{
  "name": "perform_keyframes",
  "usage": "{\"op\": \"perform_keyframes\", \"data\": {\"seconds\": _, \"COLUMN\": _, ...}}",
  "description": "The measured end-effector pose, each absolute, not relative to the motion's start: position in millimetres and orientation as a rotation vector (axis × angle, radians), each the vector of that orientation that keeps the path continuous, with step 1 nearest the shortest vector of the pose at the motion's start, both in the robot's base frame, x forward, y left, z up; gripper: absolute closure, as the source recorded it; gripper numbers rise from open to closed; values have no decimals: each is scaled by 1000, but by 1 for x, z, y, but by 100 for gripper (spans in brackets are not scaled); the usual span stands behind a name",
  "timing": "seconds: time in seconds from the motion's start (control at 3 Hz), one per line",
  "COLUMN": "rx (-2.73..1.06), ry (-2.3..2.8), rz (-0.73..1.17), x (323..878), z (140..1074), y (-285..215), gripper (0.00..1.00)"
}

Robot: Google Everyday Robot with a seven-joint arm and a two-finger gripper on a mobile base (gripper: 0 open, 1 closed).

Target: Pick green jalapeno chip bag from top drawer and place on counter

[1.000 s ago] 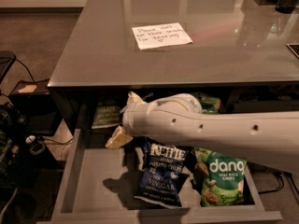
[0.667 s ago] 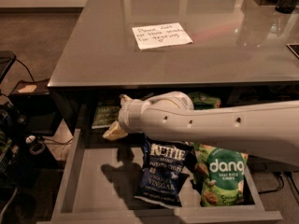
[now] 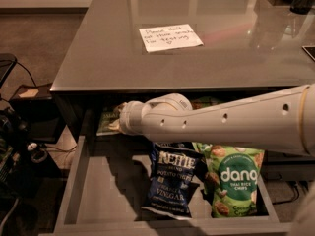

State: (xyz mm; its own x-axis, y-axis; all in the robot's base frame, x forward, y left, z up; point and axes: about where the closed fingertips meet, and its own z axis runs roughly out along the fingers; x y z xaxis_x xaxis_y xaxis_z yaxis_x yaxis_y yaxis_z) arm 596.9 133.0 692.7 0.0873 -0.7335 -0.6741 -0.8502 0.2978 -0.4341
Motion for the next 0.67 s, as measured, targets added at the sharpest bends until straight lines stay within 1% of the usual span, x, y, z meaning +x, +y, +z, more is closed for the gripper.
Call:
{"op": "perform_keyframes", "data": {"seconds": 0.33, "rx": -1494, "ry": 1615, "rz": 118, "x": 614, "z": 685, "y": 139, "gripper": 47}}
{"op": "perform_keyframes", "data": {"seconds": 0.67, "rx": -1529, "ry": 1570, "rz": 70, "x": 627, "z": 676, "y": 145, "gripper": 46}}
